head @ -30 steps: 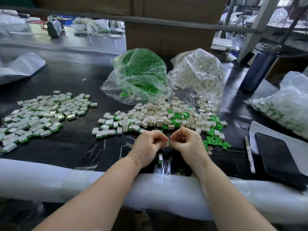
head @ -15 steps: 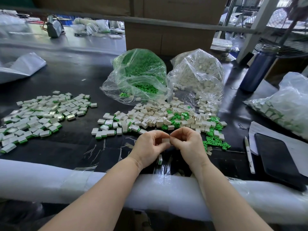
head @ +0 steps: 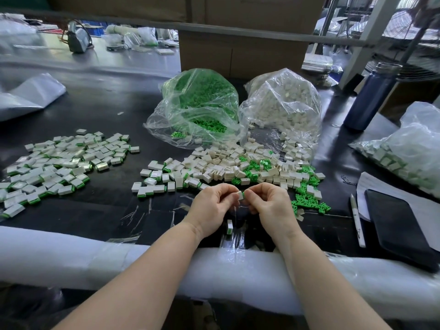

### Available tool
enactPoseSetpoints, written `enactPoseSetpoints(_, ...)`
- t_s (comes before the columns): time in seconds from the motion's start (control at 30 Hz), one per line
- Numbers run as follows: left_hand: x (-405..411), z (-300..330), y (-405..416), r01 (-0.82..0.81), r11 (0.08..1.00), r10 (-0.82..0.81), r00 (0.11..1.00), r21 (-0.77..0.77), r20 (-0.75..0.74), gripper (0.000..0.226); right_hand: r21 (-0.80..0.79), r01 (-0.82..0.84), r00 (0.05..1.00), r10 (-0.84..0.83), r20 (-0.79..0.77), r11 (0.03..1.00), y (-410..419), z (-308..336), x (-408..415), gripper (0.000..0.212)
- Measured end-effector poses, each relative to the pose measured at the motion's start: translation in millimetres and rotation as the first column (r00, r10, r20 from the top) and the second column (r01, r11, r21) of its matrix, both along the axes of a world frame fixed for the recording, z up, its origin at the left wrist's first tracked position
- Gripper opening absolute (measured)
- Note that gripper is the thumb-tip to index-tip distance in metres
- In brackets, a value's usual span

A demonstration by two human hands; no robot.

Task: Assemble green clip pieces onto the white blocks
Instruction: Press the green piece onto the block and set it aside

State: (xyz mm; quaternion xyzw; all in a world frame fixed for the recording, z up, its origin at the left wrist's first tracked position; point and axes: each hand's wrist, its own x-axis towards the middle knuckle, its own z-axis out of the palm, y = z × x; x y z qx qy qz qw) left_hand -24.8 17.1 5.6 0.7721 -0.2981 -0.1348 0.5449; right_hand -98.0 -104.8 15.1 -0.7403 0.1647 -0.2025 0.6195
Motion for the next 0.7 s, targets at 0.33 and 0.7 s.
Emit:
enactPoseSetpoints(0.33, 0.2, 2.3, 3.2, 0.051, 0.996, -0.053, 0.998, 0.079, 0.017, 0.013, -0.130, -0.029, 0.994, 0.015, -0.110, 0.991, -1.2, -0.3, 2.3, 0.015)
enactPoseSetpoints(0.7, -2.2, 4.1, 5.2, 0.069, 0.986, -0.083, 0.993, 0.152, 0.088, 0.013, -0.182, -0.085, 0.988, 0.058, -0.145, 0.980, -4.4, 1.2, 0.8, 0.020)
